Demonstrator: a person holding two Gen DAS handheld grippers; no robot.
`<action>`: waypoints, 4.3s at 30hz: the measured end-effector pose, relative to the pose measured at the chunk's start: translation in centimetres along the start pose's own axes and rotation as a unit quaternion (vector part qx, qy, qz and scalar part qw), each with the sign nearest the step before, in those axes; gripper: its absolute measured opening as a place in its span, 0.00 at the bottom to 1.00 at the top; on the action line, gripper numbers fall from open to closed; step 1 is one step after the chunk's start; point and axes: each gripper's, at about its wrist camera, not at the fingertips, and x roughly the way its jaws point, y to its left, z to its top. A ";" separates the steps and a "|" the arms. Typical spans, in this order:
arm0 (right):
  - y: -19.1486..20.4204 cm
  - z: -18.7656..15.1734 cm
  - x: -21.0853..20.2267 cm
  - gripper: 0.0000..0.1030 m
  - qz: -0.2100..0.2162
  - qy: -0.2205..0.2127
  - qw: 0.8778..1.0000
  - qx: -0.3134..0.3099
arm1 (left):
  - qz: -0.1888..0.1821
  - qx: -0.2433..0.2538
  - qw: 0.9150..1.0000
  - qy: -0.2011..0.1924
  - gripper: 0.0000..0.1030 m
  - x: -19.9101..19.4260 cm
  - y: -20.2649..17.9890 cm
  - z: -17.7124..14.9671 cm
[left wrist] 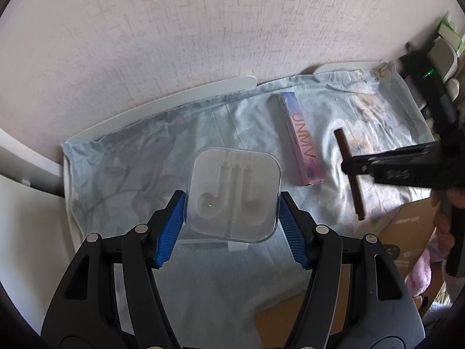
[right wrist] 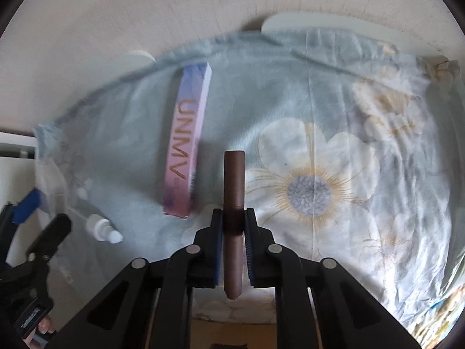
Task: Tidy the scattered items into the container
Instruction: 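Carry the earphone case and brown stick into the box and open both tools, then move the left tool to the white spray bottle while the right tool approaches the pink UNMV box, then grasp the white spray bottle with the left tool while the right tool grasps the pink UNMV box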
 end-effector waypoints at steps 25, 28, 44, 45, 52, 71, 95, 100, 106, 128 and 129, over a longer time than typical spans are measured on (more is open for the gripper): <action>6.1 -19.4 -8.5 0.12 0.102 0.021 0.969 -0.223 | 0.009 -0.007 0.999 0.035 0.59 -7.8 -14.3 -15.5; 6.4 -20.2 -7.8 0.12 0.100 0.025 0.965 -0.240 | 0.024 -0.013 0.999 0.033 0.59 -7.8 -14.5 -15.8; 4.4 -21.0 -7.6 0.25 0.113 0.020 0.966 -0.231 | 0.056 -0.047 0.997 0.029 0.87 -8.2 -15.9 -17.0; 4.2 -20.9 -7.8 0.28 0.114 0.016 0.967 -0.228 | 0.057 -0.047 0.997 0.027 0.87 -8.3 -16.0 -17.0; 2.5 -20.2 -10.4 0.35 0.144 -0.019 0.966 -0.213 | 0.064 -0.061 0.996 0.022 0.89 -9.2 -16.1 -16.4; 2.4 -13.0 -17.8 0.35 0.163 -0.117 0.962 -0.187 | 0.121 0.062 0.989 -0.054 0.97 -14.6 -5.4 -4.6; 7.4 -0.7 -4.4 0.35 0.131 -0.013 0.986 -0.103 | -0.025 0.262 0.960 0.091 0.82 5.0 -1.2 -4.5; 8.1 0.5 -2.5 0.35 0.122 -0.003 0.988 -0.095 | -0.046 0.262 0.959 0.095 0.69 5.6 -1.1 -4.9; 8.6 1.7 -0.3 0.35 0.053 -0.009 0.995 -0.080 | -0.063 0.266 0.957 0.093 0.57 6.0 -1.2 -6.3; 9.4 2.2 1.4 0.20 -0.016 -0.025 0.996 -0.082 | -0.095 0.208 0.971 0.073 0.28 3.9 -0.3 -5.9; 9.1 2.2 1.0 0.20 -0.005 -0.027 0.997 -0.076 | -0.096 0.200 0.972 0.070 0.28 3.5 -0.3 -5.6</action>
